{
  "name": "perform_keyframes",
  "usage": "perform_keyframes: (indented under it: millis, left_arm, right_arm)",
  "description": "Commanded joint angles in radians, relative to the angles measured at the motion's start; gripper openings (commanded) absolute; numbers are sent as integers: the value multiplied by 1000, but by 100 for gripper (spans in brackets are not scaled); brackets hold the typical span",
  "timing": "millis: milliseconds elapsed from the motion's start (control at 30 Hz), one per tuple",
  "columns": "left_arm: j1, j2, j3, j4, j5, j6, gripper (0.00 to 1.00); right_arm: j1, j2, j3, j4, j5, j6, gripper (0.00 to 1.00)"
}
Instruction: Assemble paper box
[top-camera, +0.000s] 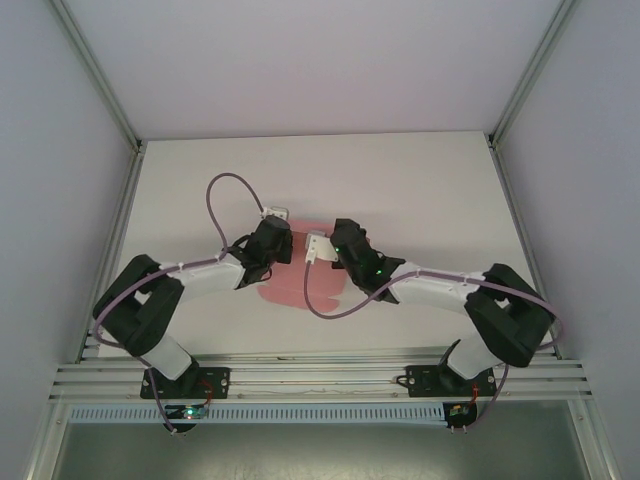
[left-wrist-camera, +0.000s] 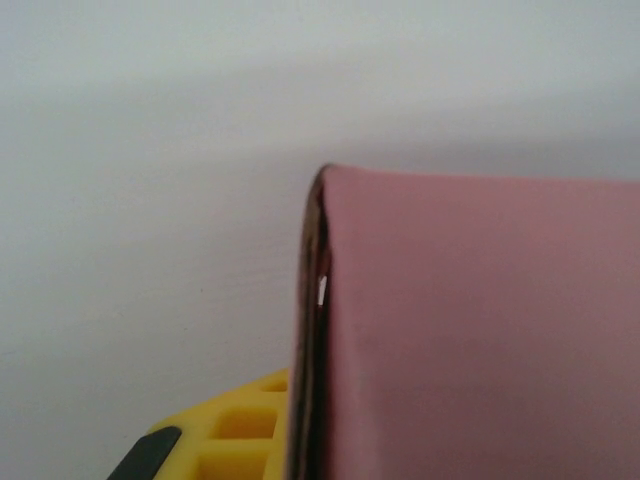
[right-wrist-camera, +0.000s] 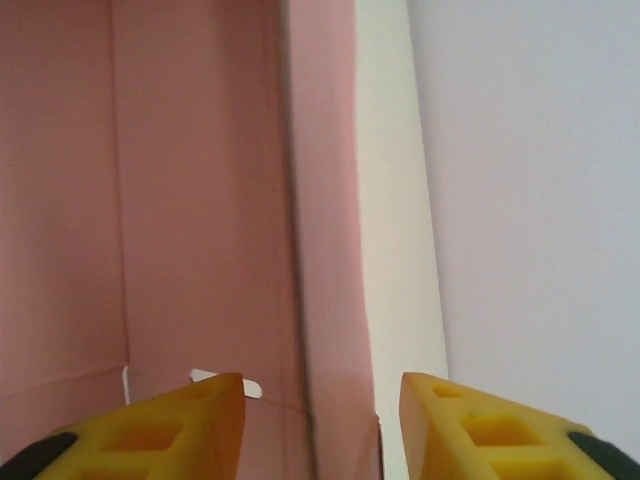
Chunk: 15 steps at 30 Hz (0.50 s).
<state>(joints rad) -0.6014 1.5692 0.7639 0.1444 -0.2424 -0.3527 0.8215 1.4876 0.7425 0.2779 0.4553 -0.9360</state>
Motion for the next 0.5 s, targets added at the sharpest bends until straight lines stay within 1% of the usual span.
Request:
perform_keyframes:
  millis: [0,33,67,167,233,300,333,467]
  left_arm:
    - [-4,-73,-21,-34,-24,-36,0]
    - [-3,-91,-23,-44,-25,-44,0]
    - [-4,-107,-23,-54,-19,-48,0]
    - [-4,-147,-33,-60,2,-60,0]
    - [-5,-166,-40,-60,0,-73,0]
    - [-6,-178,-40,-80,1,-72,0]
    - [-6,-185,-40,-90,-2,-79,0]
    - [-7,-199,-58,-65,32,-89,0]
  right_arm:
    - [-5,-131,-3,-34,-118,67,65]
    - [-3,-187,-26,-48,-178,78,85]
    - [-3,-239,-45,-60,-237,92,98]
    - [-8,-416,-108,-67,-389,178,98]
    - [-25,-526,-148,-32,-437,245,98]
    - [-49,-599,-163,9,-419,329,98]
    - [-64,-624,-151,2,-392,385,98]
    - [-138,-615,-66,-79,-280,612,98]
